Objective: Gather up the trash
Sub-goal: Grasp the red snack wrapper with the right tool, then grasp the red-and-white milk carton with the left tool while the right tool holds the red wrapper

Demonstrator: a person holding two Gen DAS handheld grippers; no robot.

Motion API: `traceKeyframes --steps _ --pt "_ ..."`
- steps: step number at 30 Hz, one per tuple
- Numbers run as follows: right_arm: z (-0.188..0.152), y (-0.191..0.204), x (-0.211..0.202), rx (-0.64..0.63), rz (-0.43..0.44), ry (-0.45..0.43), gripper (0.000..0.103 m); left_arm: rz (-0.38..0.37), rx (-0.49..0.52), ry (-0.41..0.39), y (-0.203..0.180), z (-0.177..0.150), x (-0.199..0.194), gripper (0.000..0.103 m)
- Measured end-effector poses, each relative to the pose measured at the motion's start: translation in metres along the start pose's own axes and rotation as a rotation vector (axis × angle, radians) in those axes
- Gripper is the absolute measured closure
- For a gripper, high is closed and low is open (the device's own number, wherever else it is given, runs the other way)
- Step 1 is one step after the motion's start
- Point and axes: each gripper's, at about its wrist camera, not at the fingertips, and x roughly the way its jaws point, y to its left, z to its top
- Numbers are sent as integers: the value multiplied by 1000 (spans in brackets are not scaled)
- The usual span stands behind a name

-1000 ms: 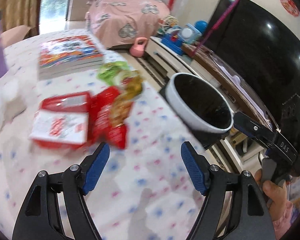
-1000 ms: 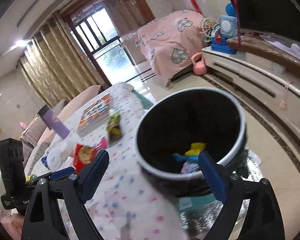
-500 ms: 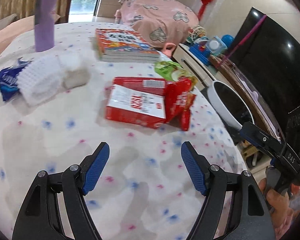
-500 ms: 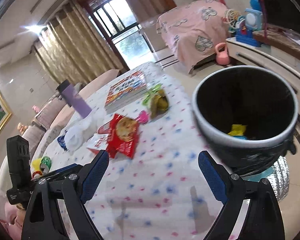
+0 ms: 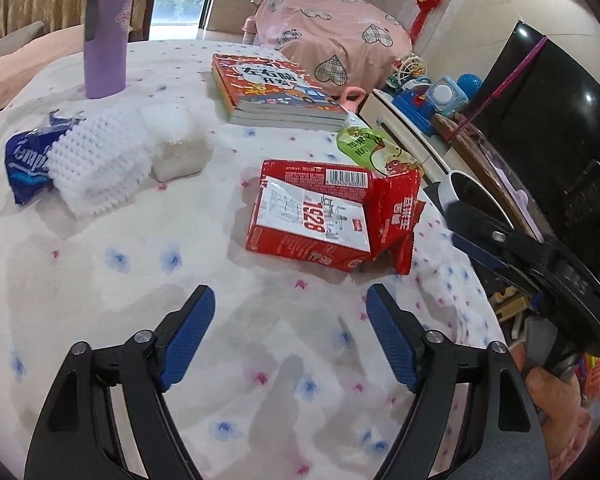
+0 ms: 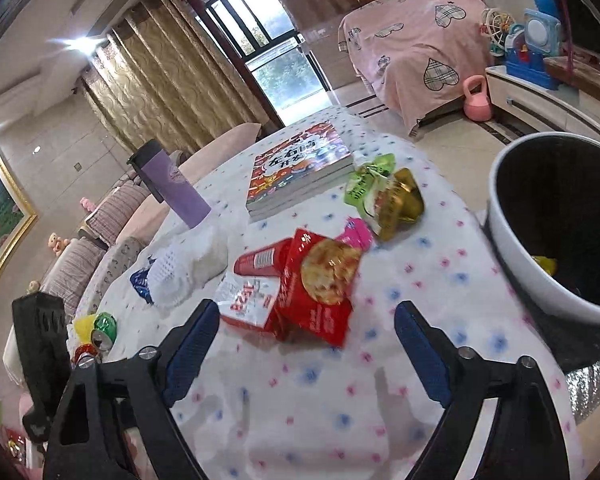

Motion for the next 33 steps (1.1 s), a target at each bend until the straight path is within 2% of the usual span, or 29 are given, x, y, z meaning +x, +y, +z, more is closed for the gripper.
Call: traceKeyframes --steps 4,7,9,11,18,23,25,26,28,29,30,31,33 --pt "8 0 20 6 -11 29 28 -4 9 15 -4 7 11 17" --pt "12 -2 34 10 -19 52 46 0 8 35 -10 11 21 17" --pt "13 -4 42 9 -28 70 79 5 14 38 -13 13 25 16" --pt "14 -8 43 13 -15 72 100 26 32 47 -20 15 32 16" --pt "15 -28 11 34 -10 9 101 85 65 43 -31 21 49 16" --pt "14 -39 -1 59 -4 -3 101 136 81 66 -36 23 68 16" --pt "13 -42 -3 63 -2 -3 101 144 87 47 -35 23 68 18" --pt "13 -42 -4 64 -1 -2 101 139 85 42 -34 24 67 21" --pt "11 -43 -6 66 3 -2 101 117 85 32 -33 24 63 47" --pt "11 -43 -7 66 4 -4 101 109 86 28 -33 24 61 52" --pt "10 -43 -8 68 4 -5 101 97 86 25 -33 23 59 66" --pt "10 -44 -9 69 5 -6 101 87 86 25 -33 23 57 73" --pt "9 -44 -13 71 7 -11 101 74 88 16 -36 21 53 76"
